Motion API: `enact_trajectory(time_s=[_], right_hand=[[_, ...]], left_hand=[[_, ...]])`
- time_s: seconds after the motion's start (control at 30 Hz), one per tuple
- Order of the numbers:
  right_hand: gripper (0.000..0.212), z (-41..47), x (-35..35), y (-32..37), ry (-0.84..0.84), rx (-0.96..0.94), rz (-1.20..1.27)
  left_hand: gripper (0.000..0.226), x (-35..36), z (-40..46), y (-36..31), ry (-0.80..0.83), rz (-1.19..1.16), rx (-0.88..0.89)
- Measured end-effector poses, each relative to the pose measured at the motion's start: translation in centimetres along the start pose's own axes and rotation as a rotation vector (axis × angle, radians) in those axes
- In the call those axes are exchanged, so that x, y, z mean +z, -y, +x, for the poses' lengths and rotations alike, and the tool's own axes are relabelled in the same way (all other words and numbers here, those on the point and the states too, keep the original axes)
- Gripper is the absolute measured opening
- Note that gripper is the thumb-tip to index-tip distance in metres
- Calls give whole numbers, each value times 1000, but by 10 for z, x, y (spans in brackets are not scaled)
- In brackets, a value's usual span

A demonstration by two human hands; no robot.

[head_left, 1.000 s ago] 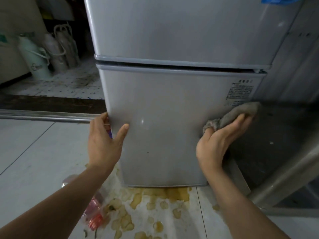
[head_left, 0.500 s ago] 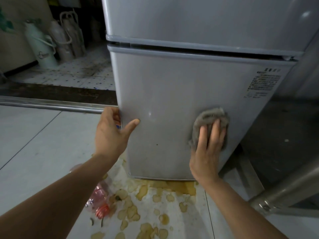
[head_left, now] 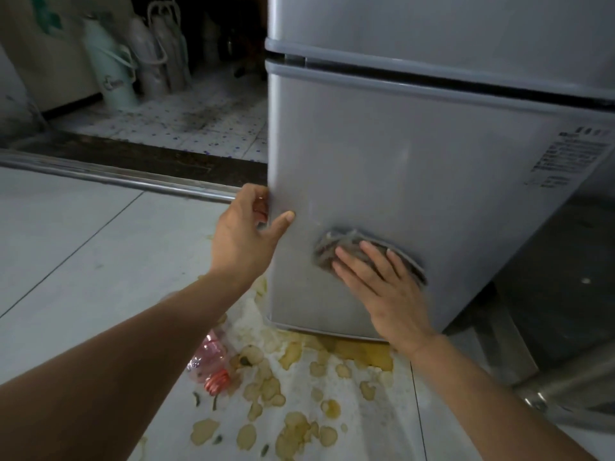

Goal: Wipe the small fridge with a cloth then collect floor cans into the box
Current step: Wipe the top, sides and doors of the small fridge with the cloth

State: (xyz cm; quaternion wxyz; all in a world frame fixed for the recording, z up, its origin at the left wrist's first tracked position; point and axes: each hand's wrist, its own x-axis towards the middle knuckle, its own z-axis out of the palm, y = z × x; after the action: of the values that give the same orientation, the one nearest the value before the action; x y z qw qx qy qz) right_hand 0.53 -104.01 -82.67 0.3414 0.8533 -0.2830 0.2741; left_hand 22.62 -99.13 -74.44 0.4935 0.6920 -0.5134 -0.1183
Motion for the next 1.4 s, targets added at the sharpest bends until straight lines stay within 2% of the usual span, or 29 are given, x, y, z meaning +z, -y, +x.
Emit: enact_trajectory(time_s=[0.1, 0.17, 0.2, 0.3, 0.37, 0.43, 0.5, 0.63, 0.73, 0.8, 0.9, 1.03, 1.1, 1.2, 1.27, 1.33, 1.4], right_hand=[[51, 41, -4, 0, -155, 155, -4], [55, 48, 1, 11, -151, 185, -19], [58, 43, 6, 18, -91, 120, -48], [63, 14, 16, 37, 204, -320, -155], [63, 11, 16, 41, 295, -405, -202], [63, 20, 14, 42, 256, -342, -182], [60, 42, 7, 39, 131, -244, -160], [52, 86, 1, 38, -59, -146, -148], [49, 97, 8, 46, -118, -103, -136], [49, 91, 18, 52, -115, -155, -174], [48, 73, 37, 66, -6, -303, -200], [51, 37, 59, 97, 330, -541, -306], [54, 24, 60, 107, 469, -595, -280], [59, 19, 56, 104, 513, -639, -289], [59, 26, 45, 86, 408, -578, -248], [53, 33, 34, 58, 140, -414, -189], [52, 34, 25, 29, -19, -326, -205]], left_hand=[[22, -6, 1, 8, 84, -44, -44], [19, -10, 4, 11, 140, -105, -93], [18, -12, 6, 11, 159, -141, -120], [21, -19, 6, 12, 213, -247, -172], [26, -22, 4, 13, 246, -326, -181], [29, -27, 3, 14, 274, -413, -211], [30, -30, 5, 18, 294, -465, -219], [28, -34, 10, 30, 295, -431, -192], [30, -35, 14, 40, 245, -440, -206], [31, -33, 16, 46, 223, -425, -214], [32, -28, 14, 55, 225, -404, -210], [31, -23, 8, 63, 264, -340, -237], [29, -22, 5, 65, 297, -312, -250], [26, -17, 1, 64, 337, -300, -256], [26, -12, 1, 61, 353, -298, -259], [27, -8, 1, 58, 358, -294, -256], [26, -2, 1, 56, 341, -298, -263]])
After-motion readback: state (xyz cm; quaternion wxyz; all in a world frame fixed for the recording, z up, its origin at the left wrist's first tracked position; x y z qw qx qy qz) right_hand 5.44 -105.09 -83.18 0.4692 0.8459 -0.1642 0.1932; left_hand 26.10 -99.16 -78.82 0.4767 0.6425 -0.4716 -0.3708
